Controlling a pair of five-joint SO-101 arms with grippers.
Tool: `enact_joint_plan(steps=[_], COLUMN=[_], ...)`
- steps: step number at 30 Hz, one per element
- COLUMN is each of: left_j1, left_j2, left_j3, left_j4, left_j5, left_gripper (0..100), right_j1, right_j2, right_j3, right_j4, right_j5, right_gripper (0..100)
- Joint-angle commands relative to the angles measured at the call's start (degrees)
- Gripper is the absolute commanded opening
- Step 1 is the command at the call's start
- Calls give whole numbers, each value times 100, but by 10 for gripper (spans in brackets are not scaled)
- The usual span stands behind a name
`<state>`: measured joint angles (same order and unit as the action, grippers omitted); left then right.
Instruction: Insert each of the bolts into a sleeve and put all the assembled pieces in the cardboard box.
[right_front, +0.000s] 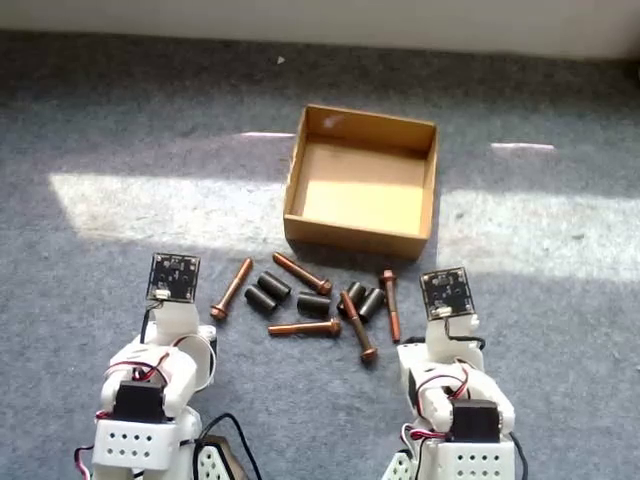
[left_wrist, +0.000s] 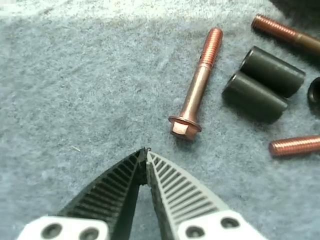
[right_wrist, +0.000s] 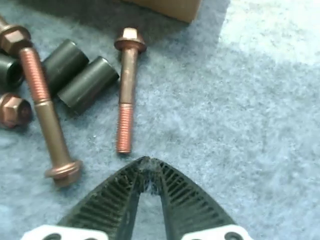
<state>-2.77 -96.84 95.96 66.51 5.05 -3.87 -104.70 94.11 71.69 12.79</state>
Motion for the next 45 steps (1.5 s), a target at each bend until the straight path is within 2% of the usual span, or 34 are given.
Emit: enact_joint_plan(steps=[1,5,9,12,20,26,31,36,39,45], left_j1=[-602,-945,-980,-980,-980,-980,-980,-980,-980,-980], left_j2=[-57,-57,-57,-57,-57,-57,-57,-57,-57,-57], left_j3=[-127,-75,-110,-110,-57,-57,-57,-57,-57,-57], left_j4=[-70,-387,-378,-396,-396,-396,-396,-396,-387,-387], left_j5=[18,18,18,18,18,18,18,18,18,18], left_gripper=[7,7,7,7,7,7,7,7,7,7], right_j1=[286,312,286,277,277,-127,-629,-1323,-1560,-1675], right_j2=[-48,-48,4,4,75,1807,3732,5086,5675,6536], right_j3=[-374,-567,-822,-1156,-1613,-2633,-3952,-4646,-4725,-4752], right_j4=[-22,-251,-374,-330,-338,-242,31,75,-242,-699], right_j5=[97,97,149,571,615,536,-475,-1776,-2040,-2040], right_gripper=[6,6,7,7,7,7,12,108,131,131])
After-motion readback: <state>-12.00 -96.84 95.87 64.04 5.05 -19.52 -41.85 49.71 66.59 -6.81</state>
